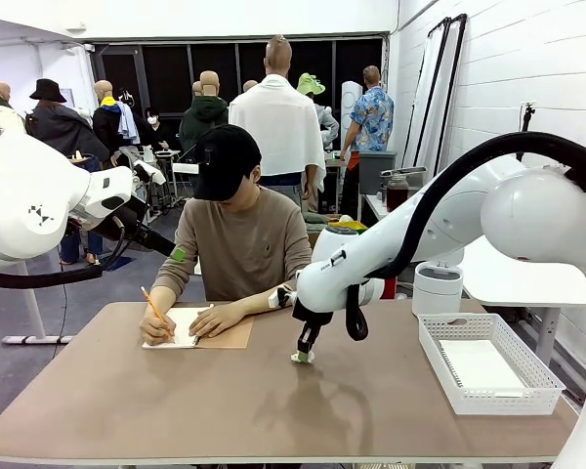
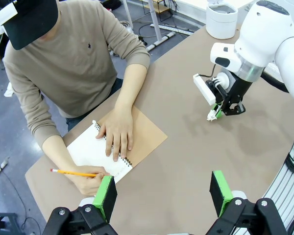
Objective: Sort the paper based on its condition.
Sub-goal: If a person hands you a paper, place it in the Organizing basket , and if it's crumpled, put it in the Trash can.
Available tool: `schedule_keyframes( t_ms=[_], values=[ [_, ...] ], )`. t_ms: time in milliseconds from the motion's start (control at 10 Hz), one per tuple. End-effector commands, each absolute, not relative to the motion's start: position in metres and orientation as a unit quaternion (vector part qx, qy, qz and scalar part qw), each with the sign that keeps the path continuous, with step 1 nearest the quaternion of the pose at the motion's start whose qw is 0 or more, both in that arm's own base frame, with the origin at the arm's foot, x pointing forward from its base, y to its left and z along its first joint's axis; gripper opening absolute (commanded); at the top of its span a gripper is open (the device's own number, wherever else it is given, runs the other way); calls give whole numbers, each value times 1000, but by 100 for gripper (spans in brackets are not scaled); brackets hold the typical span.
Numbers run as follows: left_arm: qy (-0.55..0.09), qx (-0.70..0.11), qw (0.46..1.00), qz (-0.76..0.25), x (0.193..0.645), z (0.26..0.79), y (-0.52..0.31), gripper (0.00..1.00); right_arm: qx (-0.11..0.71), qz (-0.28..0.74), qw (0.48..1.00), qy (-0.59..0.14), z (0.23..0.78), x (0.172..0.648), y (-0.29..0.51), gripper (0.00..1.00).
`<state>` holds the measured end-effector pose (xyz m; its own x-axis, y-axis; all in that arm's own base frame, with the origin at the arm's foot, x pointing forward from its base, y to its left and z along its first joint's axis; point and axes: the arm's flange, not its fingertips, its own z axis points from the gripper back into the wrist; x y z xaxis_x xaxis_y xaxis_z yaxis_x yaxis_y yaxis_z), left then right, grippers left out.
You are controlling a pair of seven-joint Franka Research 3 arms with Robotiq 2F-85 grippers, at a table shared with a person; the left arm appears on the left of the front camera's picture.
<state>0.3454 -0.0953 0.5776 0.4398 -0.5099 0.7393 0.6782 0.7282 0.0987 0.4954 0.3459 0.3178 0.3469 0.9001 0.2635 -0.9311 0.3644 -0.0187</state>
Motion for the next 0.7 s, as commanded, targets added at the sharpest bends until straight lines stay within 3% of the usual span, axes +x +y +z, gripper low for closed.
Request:
schedule_keyframes(
  t_ms=[0,600],
  values=[
    [-393,-111,840,-357,345,577,-94,100,65,519,843,-123,355,497,321,19],
    [-393,-111,840,-357,345,577,-94,100,-2,350,924,-155,465,538,208,19]
  ],
)
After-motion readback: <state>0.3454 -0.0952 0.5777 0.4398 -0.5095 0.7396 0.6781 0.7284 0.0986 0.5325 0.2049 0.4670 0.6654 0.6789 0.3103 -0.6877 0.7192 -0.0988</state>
